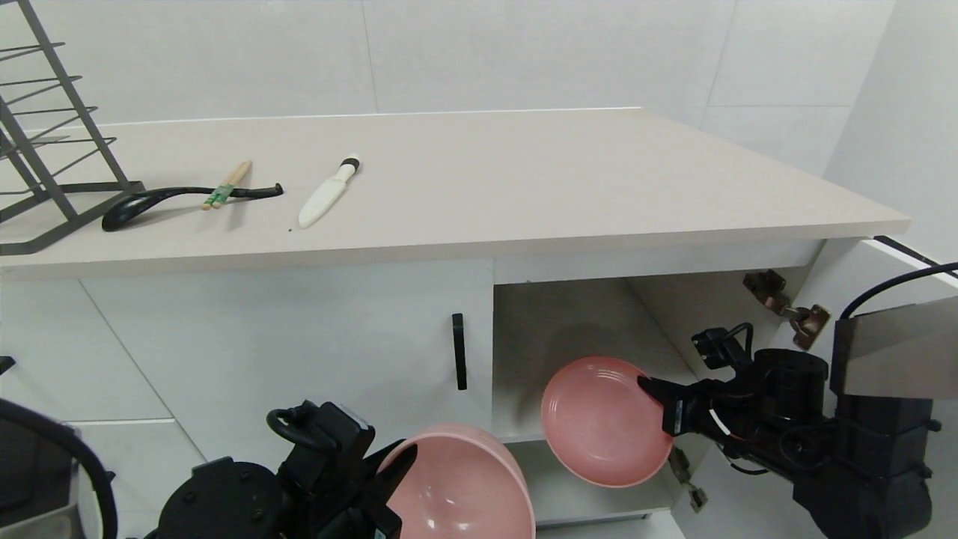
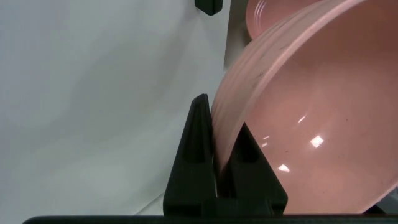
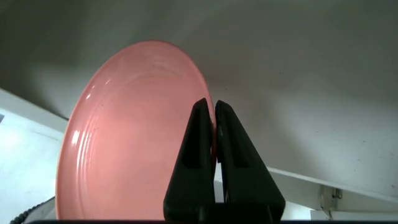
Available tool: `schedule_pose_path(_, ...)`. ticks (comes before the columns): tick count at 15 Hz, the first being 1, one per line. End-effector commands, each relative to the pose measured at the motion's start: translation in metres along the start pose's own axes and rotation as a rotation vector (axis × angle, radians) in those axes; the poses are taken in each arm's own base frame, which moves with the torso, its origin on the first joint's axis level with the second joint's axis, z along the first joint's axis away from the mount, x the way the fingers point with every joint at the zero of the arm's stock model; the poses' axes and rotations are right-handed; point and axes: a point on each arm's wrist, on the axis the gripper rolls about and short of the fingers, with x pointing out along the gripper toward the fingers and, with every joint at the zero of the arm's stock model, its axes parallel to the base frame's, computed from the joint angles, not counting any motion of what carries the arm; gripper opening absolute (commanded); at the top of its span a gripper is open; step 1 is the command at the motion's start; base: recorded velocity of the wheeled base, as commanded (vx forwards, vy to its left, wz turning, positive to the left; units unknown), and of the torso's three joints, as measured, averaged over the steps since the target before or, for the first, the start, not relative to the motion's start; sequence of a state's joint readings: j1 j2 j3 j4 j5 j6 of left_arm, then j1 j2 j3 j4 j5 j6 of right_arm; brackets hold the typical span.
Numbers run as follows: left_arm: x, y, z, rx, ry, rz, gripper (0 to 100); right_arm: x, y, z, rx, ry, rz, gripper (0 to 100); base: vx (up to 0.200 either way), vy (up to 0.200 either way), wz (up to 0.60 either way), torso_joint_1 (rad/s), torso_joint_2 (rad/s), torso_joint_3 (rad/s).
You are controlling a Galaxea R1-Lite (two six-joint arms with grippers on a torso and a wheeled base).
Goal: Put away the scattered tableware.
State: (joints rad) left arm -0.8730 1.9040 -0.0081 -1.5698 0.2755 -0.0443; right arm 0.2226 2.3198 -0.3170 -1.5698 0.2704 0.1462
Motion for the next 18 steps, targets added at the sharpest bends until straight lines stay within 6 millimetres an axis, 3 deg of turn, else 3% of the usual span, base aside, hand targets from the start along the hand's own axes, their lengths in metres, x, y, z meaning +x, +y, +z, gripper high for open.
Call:
schedule_pose_path(1, 0.001, 0.000, 0.000, 0.000, 0.002, 0.001, 0, 0.016, -0.003, -0.014, 0.005, 0.036, 0.007, 0, 0.000, 0.000, 0.00, 0.000, 0.00, 0.000)
schedule_pose_path(5, 0.000, 0.000, 0.000, 0.000, 0.002, 0.001, 0, 0.034, -0.004, -0.021, 0.004, 0.036, 0.021, 0, 0.000, 0.000, 0.00, 0.000, 0.00, 0.000)
schedule_pose_path(12, 0.001, 0.000, -0.001, 0.001, 0.003, 0.001, 0, 0.058, -0.004, 0.002, 0.143, -0.082, 0.050, 0, 0.000, 0.000, 0.00, 0.000, 0.00, 0.000)
schedule_pose_path(18, 0.001, 0.000, -0.002, 0.002, 0.009, 0.001, 0, 0.076, -0.015, -0.009, 0.159, -0.080, 0.040, 0, 0.000, 0.000, 0.00, 0.000, 0.00, 0.000)
